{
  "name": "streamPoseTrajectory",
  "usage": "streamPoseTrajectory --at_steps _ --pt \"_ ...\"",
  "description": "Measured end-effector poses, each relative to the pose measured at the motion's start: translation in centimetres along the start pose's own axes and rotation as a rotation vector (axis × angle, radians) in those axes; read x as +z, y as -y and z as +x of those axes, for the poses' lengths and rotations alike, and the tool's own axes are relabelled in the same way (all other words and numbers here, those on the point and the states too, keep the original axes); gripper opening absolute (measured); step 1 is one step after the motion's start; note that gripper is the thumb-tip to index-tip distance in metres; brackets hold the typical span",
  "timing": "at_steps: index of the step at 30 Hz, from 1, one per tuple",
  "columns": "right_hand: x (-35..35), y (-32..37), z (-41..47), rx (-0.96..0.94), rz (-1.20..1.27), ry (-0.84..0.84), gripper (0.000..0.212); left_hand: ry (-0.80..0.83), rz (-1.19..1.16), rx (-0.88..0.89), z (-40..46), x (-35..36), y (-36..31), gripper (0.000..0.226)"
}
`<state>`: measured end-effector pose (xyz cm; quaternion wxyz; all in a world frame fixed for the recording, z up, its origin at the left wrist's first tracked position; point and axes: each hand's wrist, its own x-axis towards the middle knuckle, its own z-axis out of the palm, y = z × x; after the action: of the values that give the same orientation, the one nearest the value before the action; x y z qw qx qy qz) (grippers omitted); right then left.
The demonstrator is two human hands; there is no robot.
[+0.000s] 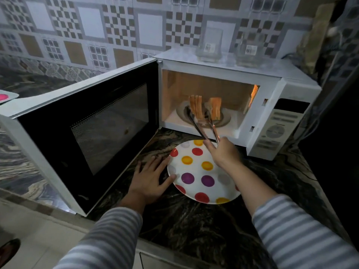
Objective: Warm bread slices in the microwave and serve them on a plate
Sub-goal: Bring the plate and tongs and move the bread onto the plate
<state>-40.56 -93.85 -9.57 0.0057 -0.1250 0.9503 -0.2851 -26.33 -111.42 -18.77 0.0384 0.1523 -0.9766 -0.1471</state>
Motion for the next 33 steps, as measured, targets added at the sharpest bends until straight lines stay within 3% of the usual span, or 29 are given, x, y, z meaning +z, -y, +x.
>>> streamPoseTrajectory --at_steps 12,18,25,33 --pt "2.4 5.7 10.6 0.222 -0.057 -0.039 0.034 -0.02 0.0 0.009 0.4 0.4 0.5 0.077" --pt "4.6 7.4 12.7 0.198 -0.032 0.05 0.039 -0.011 -0.004 0.006 0.3 0.1 0.4 0.079" --pt "5.3 6.8 13.1 0.162 -0.049 -0.005 0.053 -0.007 -0.035 0.006 0.1 -0.4 0.1 0.079" --pt "3.1 4.7 10.2 0.066 -0.044 -0.104 0.044 0.025 -0.017 0.001 0.2 -0.5 0.0 0.079"
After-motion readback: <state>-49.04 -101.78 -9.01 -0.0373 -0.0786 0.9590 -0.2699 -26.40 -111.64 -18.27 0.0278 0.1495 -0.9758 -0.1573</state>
